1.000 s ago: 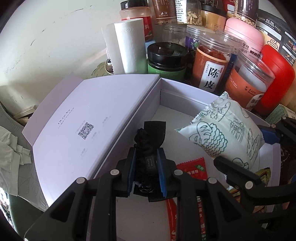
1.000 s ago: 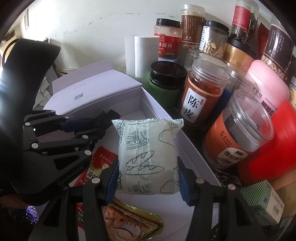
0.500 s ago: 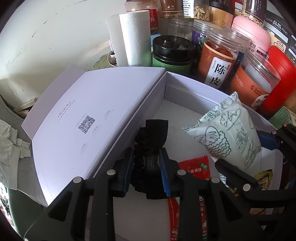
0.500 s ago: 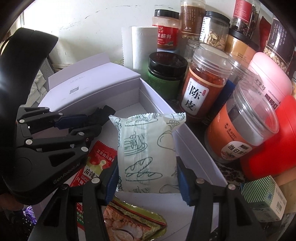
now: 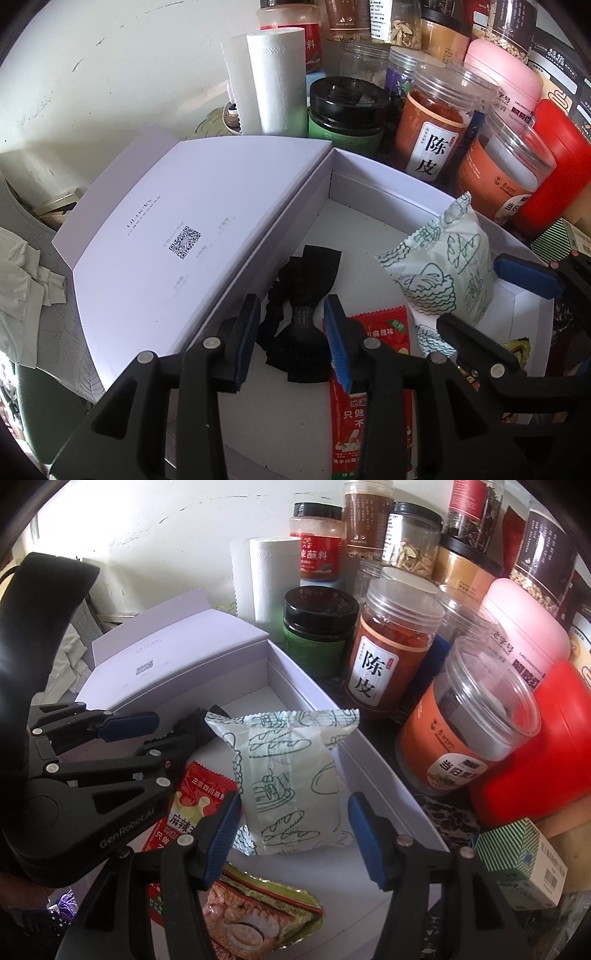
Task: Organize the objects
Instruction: 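Open both tools and withdraw them from the box toward the loose items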
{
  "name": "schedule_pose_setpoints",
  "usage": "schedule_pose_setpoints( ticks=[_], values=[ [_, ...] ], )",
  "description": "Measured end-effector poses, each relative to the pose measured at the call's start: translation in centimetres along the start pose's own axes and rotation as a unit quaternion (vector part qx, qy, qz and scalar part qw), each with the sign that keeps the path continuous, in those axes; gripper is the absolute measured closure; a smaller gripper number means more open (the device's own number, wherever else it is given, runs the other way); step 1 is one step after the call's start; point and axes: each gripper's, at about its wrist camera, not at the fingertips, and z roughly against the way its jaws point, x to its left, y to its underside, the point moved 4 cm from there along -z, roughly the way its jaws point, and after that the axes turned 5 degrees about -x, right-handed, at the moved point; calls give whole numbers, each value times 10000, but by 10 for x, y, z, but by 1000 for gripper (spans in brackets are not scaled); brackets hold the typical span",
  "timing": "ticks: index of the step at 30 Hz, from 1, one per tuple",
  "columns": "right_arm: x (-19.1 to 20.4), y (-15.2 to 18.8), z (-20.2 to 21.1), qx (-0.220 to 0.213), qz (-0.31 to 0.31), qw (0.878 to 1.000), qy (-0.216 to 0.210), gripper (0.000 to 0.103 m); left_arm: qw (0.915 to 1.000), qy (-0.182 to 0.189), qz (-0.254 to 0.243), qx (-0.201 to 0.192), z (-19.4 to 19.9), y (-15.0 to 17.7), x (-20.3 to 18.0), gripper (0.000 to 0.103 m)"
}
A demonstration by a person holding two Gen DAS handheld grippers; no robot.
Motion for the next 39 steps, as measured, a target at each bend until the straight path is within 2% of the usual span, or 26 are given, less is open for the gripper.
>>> schedule_pose_setpoints(
  ticks=[3,5,13,23,28,34,39],
  values=[
    [-2,-1,7,-45,5,10000,79,41,9998,-106,-118,-127,13,-1,-5,66],
    [-3,0,13,-67,3,9998,173,41,9996,-183,-153,-169,18,-3,-5,60],
    [-6,0,39,-224,-54,9995,213,41,9987,-235,-57,-441,57,-5,-5,54],
    [-4,0,93,-587,-4,9980,239,40,9977,-193,-21,-655,110,2,-11,52],
    [-2,1,122,-777,3,9967,241,35,9966,-197,17,-797,142,7,-16,52],
    [2,9,159,-1000,130,9946,245,34,9943,-307,24,-1017,185,15,-19,38],
    [4,16,191,-1221,199,9920,262,32,9927,-378,97,-1138,215,24,-19,36]
  ],
)
